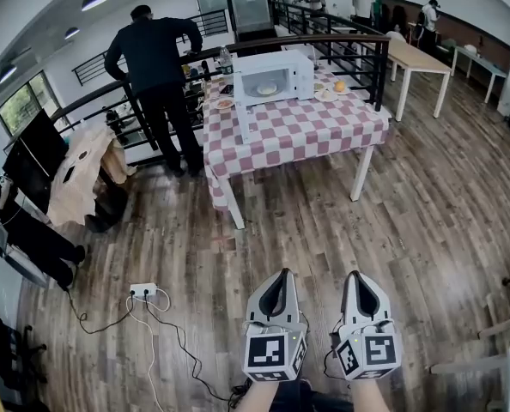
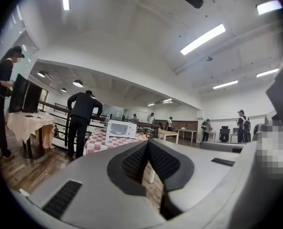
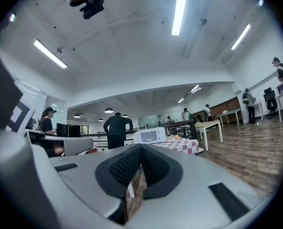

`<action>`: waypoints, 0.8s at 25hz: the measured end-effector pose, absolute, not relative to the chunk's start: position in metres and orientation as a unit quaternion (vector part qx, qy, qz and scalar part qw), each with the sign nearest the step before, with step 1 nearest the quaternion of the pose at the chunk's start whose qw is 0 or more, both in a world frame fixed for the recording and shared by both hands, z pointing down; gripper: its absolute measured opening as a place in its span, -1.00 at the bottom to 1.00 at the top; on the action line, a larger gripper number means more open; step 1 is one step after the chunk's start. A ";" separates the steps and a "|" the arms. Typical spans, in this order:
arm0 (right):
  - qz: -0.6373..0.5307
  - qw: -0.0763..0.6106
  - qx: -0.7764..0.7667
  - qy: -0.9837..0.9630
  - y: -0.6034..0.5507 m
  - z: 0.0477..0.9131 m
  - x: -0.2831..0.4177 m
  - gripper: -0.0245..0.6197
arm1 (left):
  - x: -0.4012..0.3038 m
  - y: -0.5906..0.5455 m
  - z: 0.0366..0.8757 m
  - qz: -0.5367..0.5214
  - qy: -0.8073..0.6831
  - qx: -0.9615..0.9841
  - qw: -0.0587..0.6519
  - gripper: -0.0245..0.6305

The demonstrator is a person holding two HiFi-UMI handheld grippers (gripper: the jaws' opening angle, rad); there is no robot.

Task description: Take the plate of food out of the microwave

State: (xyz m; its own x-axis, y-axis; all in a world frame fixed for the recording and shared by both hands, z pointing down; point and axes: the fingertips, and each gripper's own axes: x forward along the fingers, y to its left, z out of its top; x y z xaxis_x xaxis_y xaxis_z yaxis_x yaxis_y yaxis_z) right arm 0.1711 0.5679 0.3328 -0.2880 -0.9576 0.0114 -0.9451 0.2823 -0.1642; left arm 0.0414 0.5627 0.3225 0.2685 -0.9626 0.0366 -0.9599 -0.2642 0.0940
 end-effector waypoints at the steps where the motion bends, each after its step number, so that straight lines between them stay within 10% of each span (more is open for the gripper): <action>1: -0.068 0.041 -0.596 0.799 0.562 0.333 0.170 -0.94 | 0.041 0.557 0.324 -0.015 -0.603 0.796 0.050 -0.84; 20: -0.059 0.037 -0.598 0.798 0.415 0.329 0.134 -0.94 | 0.008 0.402 0.317 -0.030 -0.592 0.804 0.054 -0.84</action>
